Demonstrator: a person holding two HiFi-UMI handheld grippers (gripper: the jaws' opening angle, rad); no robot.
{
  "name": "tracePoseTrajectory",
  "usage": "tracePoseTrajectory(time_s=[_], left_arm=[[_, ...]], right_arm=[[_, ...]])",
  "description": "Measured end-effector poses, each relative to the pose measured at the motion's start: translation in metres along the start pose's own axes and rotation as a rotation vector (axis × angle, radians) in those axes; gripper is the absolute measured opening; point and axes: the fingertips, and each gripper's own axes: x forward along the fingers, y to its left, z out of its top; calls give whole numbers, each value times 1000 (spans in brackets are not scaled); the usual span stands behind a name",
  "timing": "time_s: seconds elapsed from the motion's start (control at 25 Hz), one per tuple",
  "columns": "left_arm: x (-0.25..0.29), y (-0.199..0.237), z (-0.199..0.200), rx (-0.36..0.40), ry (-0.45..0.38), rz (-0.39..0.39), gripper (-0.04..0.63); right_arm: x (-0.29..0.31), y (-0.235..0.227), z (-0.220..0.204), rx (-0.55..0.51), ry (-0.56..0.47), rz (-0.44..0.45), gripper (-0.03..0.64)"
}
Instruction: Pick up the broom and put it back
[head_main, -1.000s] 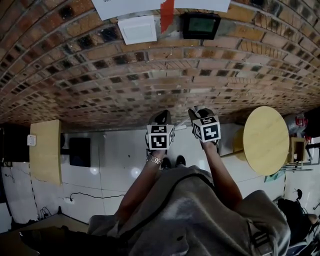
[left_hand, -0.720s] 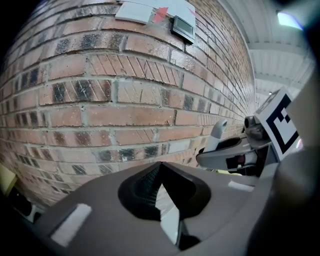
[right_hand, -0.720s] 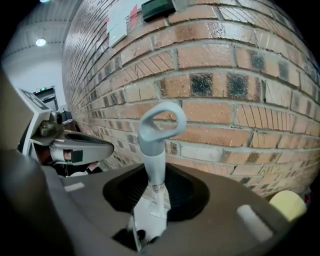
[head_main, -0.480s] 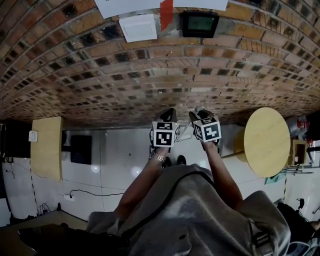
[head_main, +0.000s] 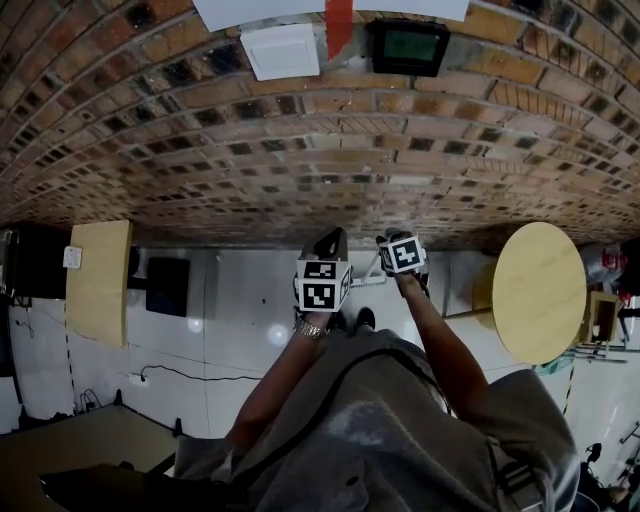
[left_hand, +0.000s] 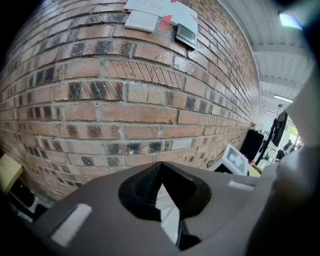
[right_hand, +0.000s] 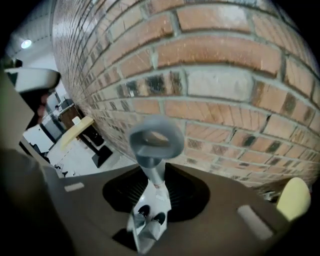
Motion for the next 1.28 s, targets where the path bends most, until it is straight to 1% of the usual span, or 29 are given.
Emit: tracePoseTrajectory(time_s=[0.12, 0.16, 0.24, 0.36, 0.44, 0.52, 0.64, 0.72, 0.76, 0.84, 0.92, 0.96, 1.04, 1.16, 1.24, 1.28], left_arm=[[-13, 8, -22, -27, 30, 43, 2], [-17, 10, -29, -36, 39, 56, 2], [-25, 13, -41, -49, 55, 81, 2], [-36, 19, -58, -64, 81, 117, 2], [-44, 20, -70, -80, 96, 137, 2], [-51, 18, -80, -93, 105, 153, 2], [-58, 16, -90, -101, 113, 168, 2], [-62, 16, -95, -103, 117, 174, 2], [-63, 15, -97, -104, 118, 175, 2], [-65, 14, -99, -106, 118, 169, 2], [-68, 10, -100, -104, 116, 149, 2], [-69, 8, -100, -97, 114, 136, 2], [-70, 2, -99, -77, 110, 103, 2], [-68, -7, -94, -45, 90, 46, 2], [-74, -13, -92, -36, 68, 12, 2], [-79, -16, -92, -35, 55, -4, 2]], right_arm=[[47, -10, -23, -35, 93, -4, 101], [57, -15, -26, -36, 103, -9, 101], [74, -23, -19, -32, 66, -13, 102], [95, -34, 10, -40, -9, -11, 101], [105, -43, 24, -25, -40, -16, 101], [111, -52, 30, -16, -42, -26, 101], [116, -57, 32, -37, -17, -40, 103], [116, -59, 27, -37, -1, -52, 176], [113, -59, 24, -27, -1, -60, 189], [101, -58, 18, 4, -9, -82, 187], [81, -47, 8, 37, -30, -93, 169], [69, -37, 0, 61, -43, -85, 164], [41, -11, -14, 119, -80, -43, 126], [-11, 42, -23, 183, -172, 51, 33], [-47, 80, -33, 184, -211, 90, 21], [-64, 98, -42, 176, -215, 92, 22]])
